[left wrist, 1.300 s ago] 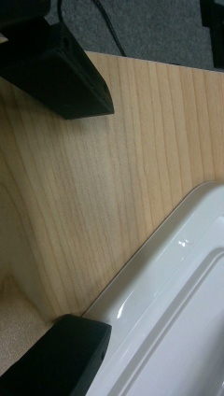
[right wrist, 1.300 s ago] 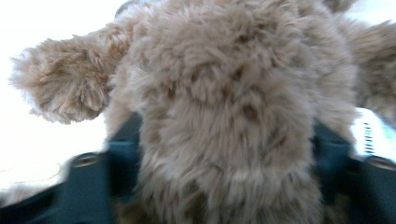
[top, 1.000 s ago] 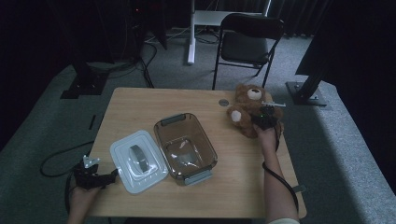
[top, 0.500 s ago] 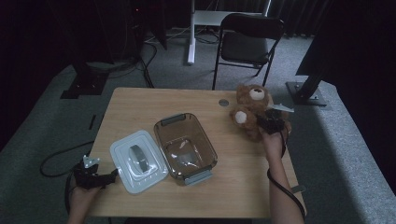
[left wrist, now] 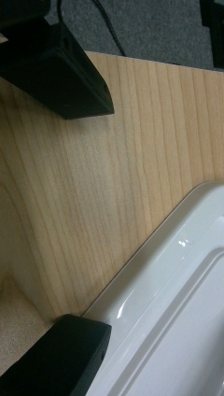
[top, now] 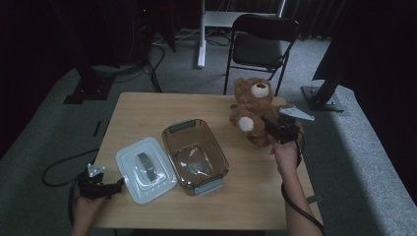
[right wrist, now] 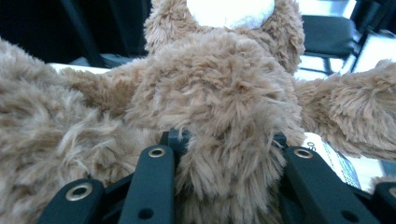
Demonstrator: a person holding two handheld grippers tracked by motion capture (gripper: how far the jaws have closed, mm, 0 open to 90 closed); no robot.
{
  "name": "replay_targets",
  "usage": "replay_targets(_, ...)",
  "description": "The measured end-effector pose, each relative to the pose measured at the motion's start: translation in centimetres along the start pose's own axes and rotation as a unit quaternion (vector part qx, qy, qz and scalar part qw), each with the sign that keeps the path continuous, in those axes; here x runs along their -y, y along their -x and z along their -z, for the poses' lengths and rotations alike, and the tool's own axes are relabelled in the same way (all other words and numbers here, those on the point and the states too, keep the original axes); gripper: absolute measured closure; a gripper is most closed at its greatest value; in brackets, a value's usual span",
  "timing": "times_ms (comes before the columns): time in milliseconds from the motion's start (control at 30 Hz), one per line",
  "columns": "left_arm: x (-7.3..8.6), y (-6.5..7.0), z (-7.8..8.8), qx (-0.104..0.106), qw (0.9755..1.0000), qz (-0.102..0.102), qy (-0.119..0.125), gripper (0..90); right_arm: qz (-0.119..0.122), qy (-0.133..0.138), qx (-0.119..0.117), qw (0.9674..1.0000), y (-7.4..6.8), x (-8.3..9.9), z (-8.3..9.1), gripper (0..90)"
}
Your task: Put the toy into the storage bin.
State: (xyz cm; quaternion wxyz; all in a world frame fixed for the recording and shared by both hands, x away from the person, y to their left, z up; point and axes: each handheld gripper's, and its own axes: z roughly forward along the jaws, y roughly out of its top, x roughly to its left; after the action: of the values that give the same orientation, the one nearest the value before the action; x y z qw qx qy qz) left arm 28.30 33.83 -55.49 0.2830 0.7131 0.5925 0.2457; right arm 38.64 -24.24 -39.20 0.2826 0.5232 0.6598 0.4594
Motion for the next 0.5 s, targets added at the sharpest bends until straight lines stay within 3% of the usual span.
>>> replay_targets(200, 0.0, 0.0, 0.0, 0.000, 1.0000, 0.000, 0.000, 0.6, 0.007, 0.033, -0.057, 0.9978, -3.2, -1.2, 1.4, 67.1)
replay_targets(333, 0.0, 0.0, 0.0, -0.001, 1.0000, 0.001, 0.000, 0.6, 0.017, 0.039, -0.074, 0.9963, -4.9, -1.7, 2.2, 67.0)
replay_targets(367, 0.0, 0.0, 0.0, -0.001, 1.0000, 0.002, 0.000, 0.7, 0.022, 0.042, -0.093, 0.9945, -6.2, -1.9, 2.8, 66.9)
replay_targets(500, 0.0, 0.1, 0.0, -0.002, 1.0000, 0.002, 0.000, 0.7, 0.030, 0.044, -0.129, 0.9902, -8.6, -2.2, 3.6, 66.8)
